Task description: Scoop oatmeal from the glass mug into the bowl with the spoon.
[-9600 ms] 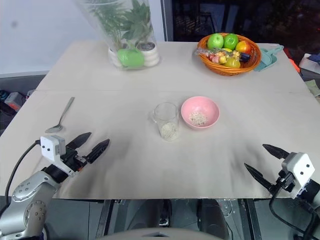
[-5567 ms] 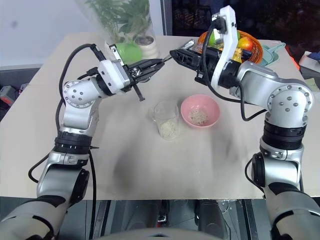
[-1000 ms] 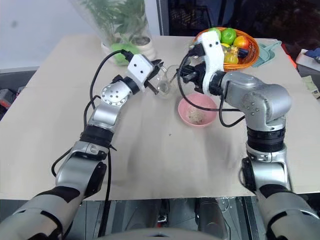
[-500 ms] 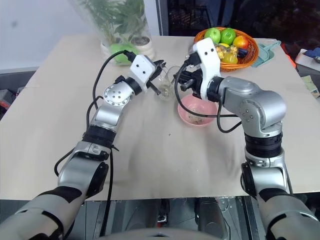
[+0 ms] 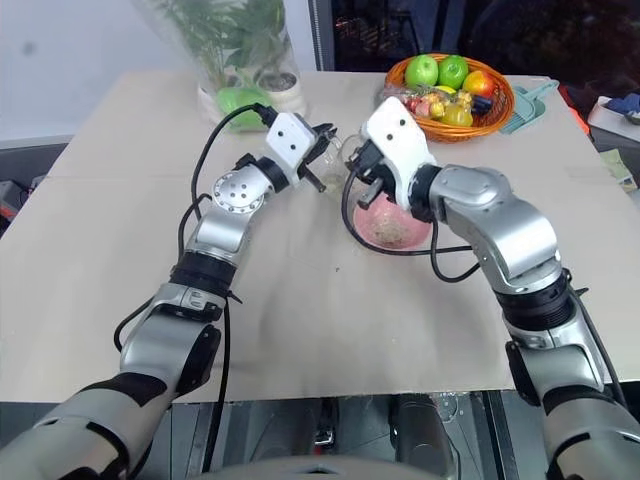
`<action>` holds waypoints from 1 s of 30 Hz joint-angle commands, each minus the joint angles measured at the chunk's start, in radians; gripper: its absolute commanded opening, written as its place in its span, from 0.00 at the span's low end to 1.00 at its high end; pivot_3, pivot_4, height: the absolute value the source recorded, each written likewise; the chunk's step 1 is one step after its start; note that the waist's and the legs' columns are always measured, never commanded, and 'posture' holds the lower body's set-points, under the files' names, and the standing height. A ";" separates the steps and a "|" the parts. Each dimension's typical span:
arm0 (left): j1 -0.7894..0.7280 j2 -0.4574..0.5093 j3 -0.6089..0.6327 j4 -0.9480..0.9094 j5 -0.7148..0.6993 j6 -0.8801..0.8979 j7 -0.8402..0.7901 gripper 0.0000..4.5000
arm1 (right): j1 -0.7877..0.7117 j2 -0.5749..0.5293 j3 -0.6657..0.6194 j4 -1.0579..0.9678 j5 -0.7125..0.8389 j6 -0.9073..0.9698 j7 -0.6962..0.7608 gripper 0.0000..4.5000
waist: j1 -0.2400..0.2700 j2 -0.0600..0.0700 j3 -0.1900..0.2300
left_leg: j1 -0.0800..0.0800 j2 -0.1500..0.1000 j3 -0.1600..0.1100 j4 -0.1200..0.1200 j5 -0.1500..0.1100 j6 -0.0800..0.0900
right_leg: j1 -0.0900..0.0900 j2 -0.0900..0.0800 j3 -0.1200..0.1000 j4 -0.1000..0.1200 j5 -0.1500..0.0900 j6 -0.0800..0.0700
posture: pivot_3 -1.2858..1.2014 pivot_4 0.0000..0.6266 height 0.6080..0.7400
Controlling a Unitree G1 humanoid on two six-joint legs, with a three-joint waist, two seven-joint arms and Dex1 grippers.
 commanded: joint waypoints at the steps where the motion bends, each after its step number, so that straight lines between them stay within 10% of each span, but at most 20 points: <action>1: -0.042 -0.005 0.023 -0.038 -0.020 -0.024 0.005 0.01 | -0.027 0.057 -0.100 -0.009 0.088 0.096 -0.019 0.00 | 0.001 0.000 0.000 | 0.000 0.000 0.000 0.000 0.000 0.000 | 0.000 0.000 0.000 0.000 0.000 0.000 | 0.52 0.24 1.00; 20: -0.070 0.002 -0.001 0.086 0.021 -0.057 0.016 0.01 | -0.306 0.448 -0.931 0.165 0.289 0.672 -0.388 0.00 | 0.002 0.001 0.000 | -0.006 0.000 -0.001 0.000 0.000 0.000 | -0.005 0.000 -0.001 0.002 0.000 0.000 | 0.52 0.24 1.00; 30: -0.100 0.011 -0.016 0.132 0.043 -0.081 -0.010 0.01 | -0.338 0.491 -1.151 0.175 0.364 0.678 -0.559 0.00 | -0.001 0.001 0.000 | -0.010 -0.001 -0.002 0.000 0.000 0.000 | -0.007 0.000 -0.003 0.003 0.000 0.000 | 0.52 0.24 1.00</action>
